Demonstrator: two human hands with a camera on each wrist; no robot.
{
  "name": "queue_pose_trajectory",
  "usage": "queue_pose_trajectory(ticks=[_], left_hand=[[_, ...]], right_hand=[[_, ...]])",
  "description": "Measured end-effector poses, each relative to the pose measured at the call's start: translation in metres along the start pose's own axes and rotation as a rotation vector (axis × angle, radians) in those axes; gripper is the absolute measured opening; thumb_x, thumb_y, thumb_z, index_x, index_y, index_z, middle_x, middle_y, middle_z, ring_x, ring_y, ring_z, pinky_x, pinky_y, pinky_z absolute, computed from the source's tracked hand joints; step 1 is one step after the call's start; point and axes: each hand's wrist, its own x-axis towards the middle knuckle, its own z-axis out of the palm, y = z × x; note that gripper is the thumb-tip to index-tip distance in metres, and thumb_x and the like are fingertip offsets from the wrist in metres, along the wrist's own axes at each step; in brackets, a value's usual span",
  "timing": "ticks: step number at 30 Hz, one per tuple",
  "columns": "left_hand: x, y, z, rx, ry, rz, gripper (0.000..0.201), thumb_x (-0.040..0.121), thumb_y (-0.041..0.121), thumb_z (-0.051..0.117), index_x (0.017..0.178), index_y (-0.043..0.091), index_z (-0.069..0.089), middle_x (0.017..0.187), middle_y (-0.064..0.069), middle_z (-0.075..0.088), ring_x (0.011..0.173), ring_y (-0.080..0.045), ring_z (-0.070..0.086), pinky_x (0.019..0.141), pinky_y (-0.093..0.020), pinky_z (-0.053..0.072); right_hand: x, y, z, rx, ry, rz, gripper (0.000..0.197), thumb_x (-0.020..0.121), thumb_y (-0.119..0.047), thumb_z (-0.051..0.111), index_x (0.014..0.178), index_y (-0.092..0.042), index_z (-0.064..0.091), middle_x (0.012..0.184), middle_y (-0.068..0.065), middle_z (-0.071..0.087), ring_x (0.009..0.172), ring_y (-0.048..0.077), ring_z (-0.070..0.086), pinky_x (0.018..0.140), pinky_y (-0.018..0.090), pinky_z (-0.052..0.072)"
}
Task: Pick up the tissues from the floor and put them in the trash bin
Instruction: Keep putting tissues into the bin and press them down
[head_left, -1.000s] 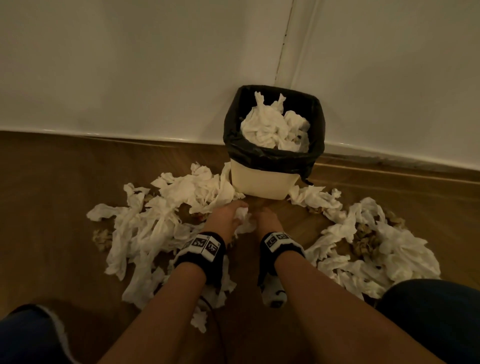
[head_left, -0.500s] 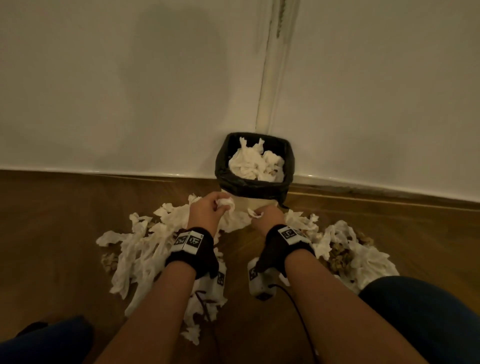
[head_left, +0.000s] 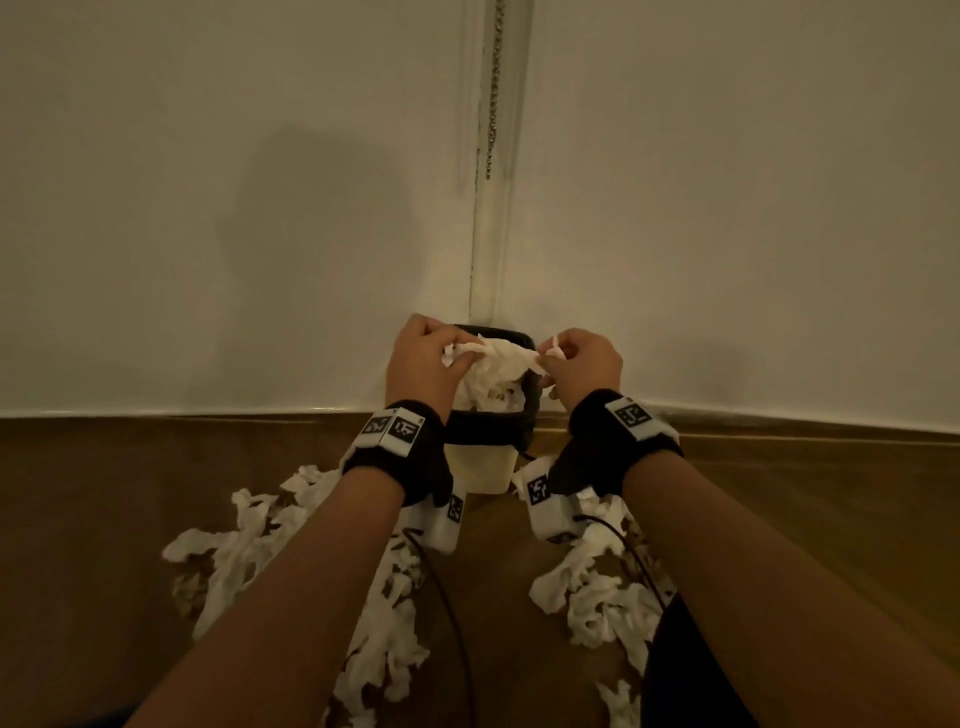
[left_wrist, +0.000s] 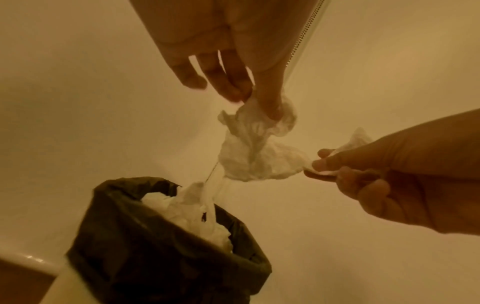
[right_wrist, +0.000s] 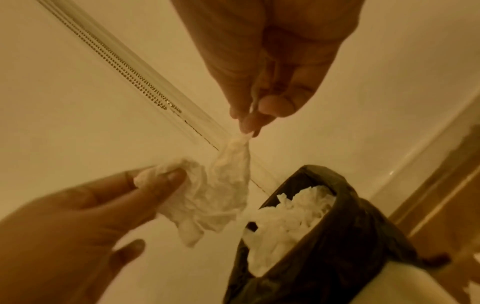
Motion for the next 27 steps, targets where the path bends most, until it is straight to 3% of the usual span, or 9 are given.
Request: queue_pose_trajectory(ticks=[2, 5, 8, 10, 16, 20, 22, 25, 27], left_hand=[[0.009, -0.002, 0.009, 0.041, -0.037, -0.013, 0.015, 0.084, 0.026, 0.065, 0.094, 0.016, 0.071, 0.095, 0.000, 0.047, 0.085, -0.014, 0.049, 0.079, -0.022, 0.042], [0.013, -0.015, 0.024, 0.132, -0.124, -0.031, 0.018, 0.087, 0.021, 0.060, 0.101, 0.019, 0.071, 0.093, -0.002, 0.050, 0.082, -0.014, 0.048, 0.075, -0.022, 0.038], [0.012, -0.030, 0.035, 0.155, -0.153, -0.073, 0.020, 0.088, 0.019, 0.059, 0.105, 0.021, 0.070, 0.094, -0.005, 0.057, 0.082, -0.015, 0.053, 0.074, -0.021, 0.037], [0.012, -0.038, 0.042, 0.165, -0.177, -0.104, 0.022, 0.088, 0.019, 0.059, 0.107, 0.020, 0.070, 0.098, -0.007, 0.061, 0.088, -0.020, 0.059, 0.075, -0.020, 0.038], [0.006, -0.044, 0.058, 0.287, -0.353, -0.095, 0.033, 0.096, 0.025, 0.042, 0.120, 0.013, 0.060, 0.126, -0.009, 0.044, 0.104, -0.024, 0.054, 0.090, -0.032, 0.043], [0.000, -0.048, 0.060, 0.356, -0.368, 0.009, 0.033, 0.096, 0.028, 0.039, 0.106, 0.007, 0.063, 0.135, -0.006, 0.031, 0.086, -0.021, 0.055, 0.086, -0.033, 0.045], [-0.001, -0.052, 0.060, 0.457, -0.425, 0.059, 0.033, 0.095, 0.030, 0.040, 0.110, 0.010, 0.062, 0.133, -0.006, 0.036, 0.095, -0.023, 0.055, 0.090, -0.034, 0.043], [-0.004, -0.057, 0.061, 0.739, -0.588, 0.150, 0.033, 0.093, 0.035, 0.035, 0.112, 0.019, 0.057, 0.116, -0.003, 0.055, 0.105, -0.020, 0.052, 0.100, -0.039, 0.031], [-0.007, -0.059, 0.061, 0.760, -0.582, 0.136, 0.033, 0.095, 0.035, 0.030, 0.107, 0.021, 0.056, 0.109, -0.001, 0.059, 0.103, -0.020, 0.053, 0.102, -0.042, 0.025]], right_hand=[[0.010, 0.005, 0.000, -0.049, -0.015, 0.011, 0.011, 0.086, -0.007, 0.062, 0.080, -0.013, 0.068, 0.082, 0.010, 0.069, 0.061, 0.017, 0.062, 0.055, 0.020, 0.053], [0.021, 0.016, 0.010, -0.167, -0.039, 0.009, 0.014, 0.087, -0.012, 0.061, 0.090, -0.005, 0.073, 0.089, 0.015, 0.071, 0.081, 0.026, 0.066, 0.078, 0.034, 0.056], [0.025, 0.021, 0.024, -0.349, -0.090, -0.052, 0.021, 0.089, -0.018, 0.059, 0.085, -0.001, 0.072, 0.077, 0.014, 0.066, 0.072, 0.021, 0.058, 0.069, 0.028, 0.047], [0.027, 0.021, 0.031, -0.438, -0.122, -0.097, 0.021, 0.090, -0.017, 0.058, 0.088, -0.002, 0.072, 0.078, 0.011, 0.063, 0.074, 0.020, 0.057, 0.073, 0.026, 0.047], [0.026, 0.025, 0.052, -0.508, -0.292, -0.065, 0.029, 0.095, -0.026, 0.048, 0.102, 0.001, 0.055, 0.107, 0.018, 0.056, 0.095, 0.027, 0.056, 0.091, 0.036, 0.048], [0.018, 0.028, 0.073, -0.549, -0.377, -0.069, 0.046, 0.098, -0.031, 0.031, 0.120, 0.006, 0.049, 0.133, 0.018, 0.042, 0.099, 0.027, 0.054, 0.094, 0.037, 0.044], [0.016, 0.031, 0.081, -0.605, -0.411, -0.081, 0.046, 0.099, -0.029, 0.029, 0.124, 0.004, 0.048, 0.137, 0.020, 0.037, 0.105, 0.031, 0.055, 0.095, 0.038, 0.044], [0.013, 0.037, 0.084, -0.755, -0.496, -0.112, 0.041, 0.099, -0.028, 0.029, 0.125, -0.002, 0.046, 0.127, 0.020, 0.050, 0.115, 0.037, 0.050, 0.094, 0.041, 0.041], [0.011, 0.041, 0.084, -0.850, -0.598, -0.175, 0.040, 0.101, -0.028, 0.022, 0.118, -0.007, 0.052, 0.117, 0.016, 0.057, 0.110, 0.033, 0.054, 0.085, 0.036, 0.038]])
